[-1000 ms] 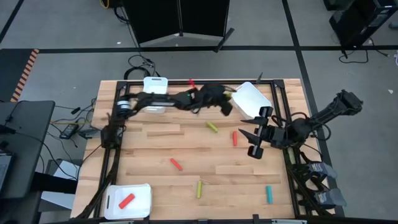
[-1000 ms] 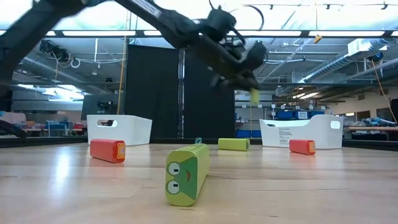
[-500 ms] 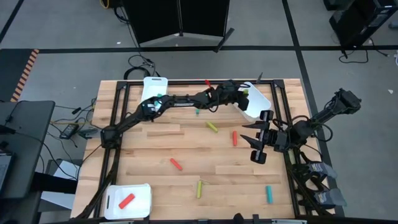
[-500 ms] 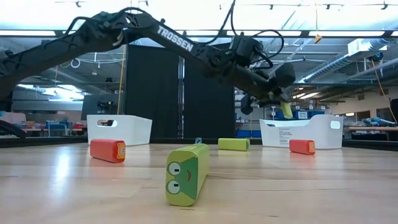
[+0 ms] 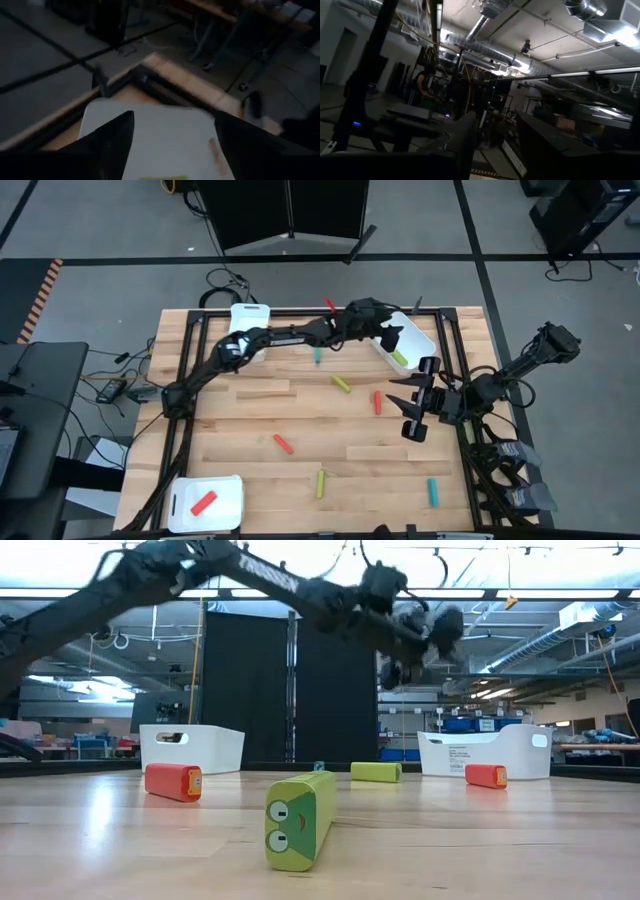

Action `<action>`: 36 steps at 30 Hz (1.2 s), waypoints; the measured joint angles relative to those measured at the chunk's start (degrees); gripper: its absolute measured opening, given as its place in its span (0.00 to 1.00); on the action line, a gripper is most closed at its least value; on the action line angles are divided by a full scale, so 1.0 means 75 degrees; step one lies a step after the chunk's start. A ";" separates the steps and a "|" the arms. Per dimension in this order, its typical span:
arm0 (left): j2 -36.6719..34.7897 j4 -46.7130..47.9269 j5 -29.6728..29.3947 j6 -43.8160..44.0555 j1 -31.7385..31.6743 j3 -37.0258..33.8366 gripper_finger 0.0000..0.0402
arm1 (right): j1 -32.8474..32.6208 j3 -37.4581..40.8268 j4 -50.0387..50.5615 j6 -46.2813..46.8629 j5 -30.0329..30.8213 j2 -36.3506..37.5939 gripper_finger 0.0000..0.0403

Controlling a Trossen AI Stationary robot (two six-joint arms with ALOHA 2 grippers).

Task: Sort blocks
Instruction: Put the bottom blue block into the top left white bin

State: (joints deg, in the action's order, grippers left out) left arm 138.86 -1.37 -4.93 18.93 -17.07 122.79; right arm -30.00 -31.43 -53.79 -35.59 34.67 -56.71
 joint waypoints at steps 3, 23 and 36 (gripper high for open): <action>-0.0679 -0.0077 0.0022 -0.0259 0.0003 -0.0818 0.66 | -0.0003 0.0000 -0.0001 -0.0062 0.0036 0.0000 0.38; -0.8751 -0.4165 -0.1295 -0.0066 0.1255 -1.0704 0.53 | 0.1027 -0.0284 0.1890 0.2526 0.0977 -0.0901 0.38; -1.1520 -0.2546 -0.3261 -0.0246 0.2998 -1.1809 0.53 | 0.2053 -0.1702 0.6737 0.6332 0.0749 -0.1928 0.38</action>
State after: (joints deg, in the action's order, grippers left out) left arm 52.47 -20.46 -29.38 17.09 5.42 34.22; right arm -14.60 -44.19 -3.26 11.90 40.28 -71.17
